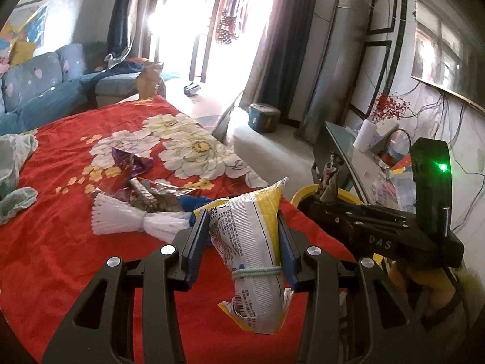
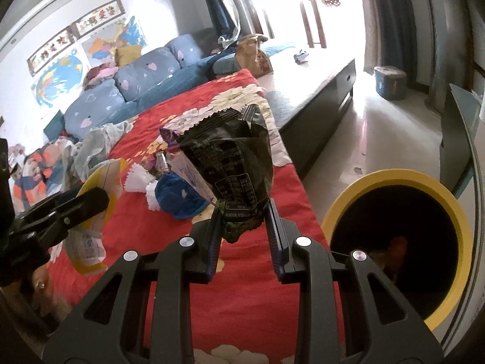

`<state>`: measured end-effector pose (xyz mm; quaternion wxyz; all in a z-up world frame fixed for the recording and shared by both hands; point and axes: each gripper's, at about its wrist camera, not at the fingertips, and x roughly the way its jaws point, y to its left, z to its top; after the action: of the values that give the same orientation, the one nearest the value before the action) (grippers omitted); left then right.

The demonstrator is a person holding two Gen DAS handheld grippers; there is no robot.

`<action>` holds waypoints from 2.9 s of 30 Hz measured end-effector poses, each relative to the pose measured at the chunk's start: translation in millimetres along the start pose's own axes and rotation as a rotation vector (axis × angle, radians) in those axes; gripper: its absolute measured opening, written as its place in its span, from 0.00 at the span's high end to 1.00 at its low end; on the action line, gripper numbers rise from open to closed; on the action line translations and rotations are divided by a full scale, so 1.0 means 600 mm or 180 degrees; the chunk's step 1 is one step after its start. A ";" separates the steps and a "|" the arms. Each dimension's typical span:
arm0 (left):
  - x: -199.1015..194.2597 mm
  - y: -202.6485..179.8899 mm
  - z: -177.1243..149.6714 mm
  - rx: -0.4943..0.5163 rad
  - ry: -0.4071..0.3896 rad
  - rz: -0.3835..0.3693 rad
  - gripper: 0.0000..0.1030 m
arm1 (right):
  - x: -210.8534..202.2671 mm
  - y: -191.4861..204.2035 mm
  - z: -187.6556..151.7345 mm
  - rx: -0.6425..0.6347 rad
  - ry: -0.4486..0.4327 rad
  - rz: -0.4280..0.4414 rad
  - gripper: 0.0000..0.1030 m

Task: Collect trash
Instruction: 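Carry the white-yellow snack wrapper and dark wrapper over the yellow bin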

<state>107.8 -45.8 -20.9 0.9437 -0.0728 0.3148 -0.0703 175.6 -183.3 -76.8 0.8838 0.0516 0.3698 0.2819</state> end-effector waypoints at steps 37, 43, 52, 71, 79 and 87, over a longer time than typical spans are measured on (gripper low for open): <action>0.044 -0.142 0.029 0.0400 -0.0043 -0.0439 0.60 | -0.066 -0.129 -0.003 0.0520 -0.0324 -0.0486 0.79; 0.054 -0.163 0.029 0.0462 -0.0027 -0.0486 0.60 | -0.079 -0.156 -0.010 0.0595 -0.0365 -0.0602 0.79; 0.076 -0.194 0.029 0.0554 0.0015 -0.0562 0.60 | -0.087 -0.188 -0.020 0.0705 -0.0366 -0.0750 0.79; 0.145 -0.236 0.026 0.0663 0.0170 -0.0596 0.60 | -0.077 -0.238 -0.046 0.0909 -0.0244 -0.0866 0.79; 0.184 -0.252 0.027 0.0701 0.0259 -0.0614 0.60 | -0.069 -0.259 -0.059 0.0999 -0.0154 -0.0892 0.78; 0.230 -0.259 0.022 0.0680 0.0395 -0.0662 0.59 | -0.057 -0.275 -0.075 0.1091 -0.0051 -0.0895 0.74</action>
<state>211.7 -221.4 -62.6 0.9125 0.0002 0.3540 -0.2051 201.6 -344.4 -137.3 0.8956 0.1512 0.4089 0.0886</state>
